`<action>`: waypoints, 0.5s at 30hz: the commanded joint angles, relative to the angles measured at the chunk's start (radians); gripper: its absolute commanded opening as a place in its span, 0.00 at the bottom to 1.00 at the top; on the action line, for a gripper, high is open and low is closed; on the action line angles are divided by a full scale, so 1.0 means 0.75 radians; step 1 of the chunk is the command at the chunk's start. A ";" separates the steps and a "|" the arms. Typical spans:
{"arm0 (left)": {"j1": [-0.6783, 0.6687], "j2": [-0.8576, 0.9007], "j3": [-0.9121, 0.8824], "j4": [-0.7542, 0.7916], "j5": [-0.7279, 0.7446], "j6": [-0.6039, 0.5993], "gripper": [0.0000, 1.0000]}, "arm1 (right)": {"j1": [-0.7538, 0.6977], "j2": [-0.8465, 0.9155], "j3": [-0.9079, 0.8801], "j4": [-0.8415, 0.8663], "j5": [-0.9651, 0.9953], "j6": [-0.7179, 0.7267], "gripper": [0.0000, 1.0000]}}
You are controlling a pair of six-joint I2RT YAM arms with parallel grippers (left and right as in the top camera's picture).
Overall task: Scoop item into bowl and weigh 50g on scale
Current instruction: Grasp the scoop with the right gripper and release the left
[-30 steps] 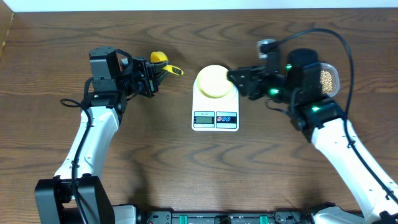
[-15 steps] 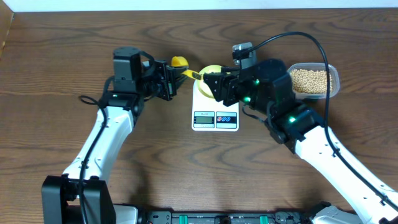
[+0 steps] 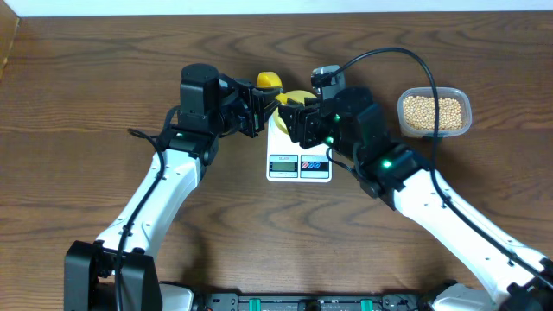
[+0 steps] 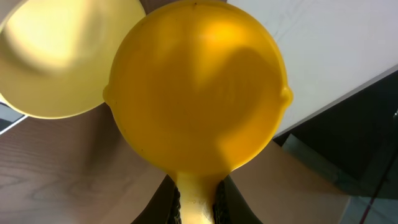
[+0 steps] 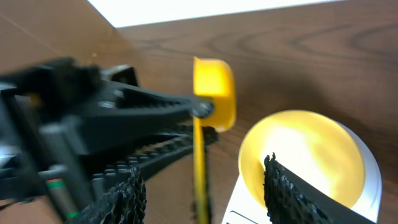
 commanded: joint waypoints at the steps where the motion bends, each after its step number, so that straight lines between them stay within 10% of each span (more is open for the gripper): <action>1: -0.001 -0.012 0.015 0.006 0.003 -0.010 0.07 | 0.013 0.027 0.027 0.025 0.028 0.014 0.59; 11: -0.002 -0.012 0.015 0.006 0.066 -0.010 0.07 | 0.013 0.041 0.027 0.069 -0.034 0.014 0.54; 15: -0.004 -0.012 0.015 0.007 0.072 0.006 0.07 | 0.011 0.041 0.027 0.087 -0.012 0.014 0.34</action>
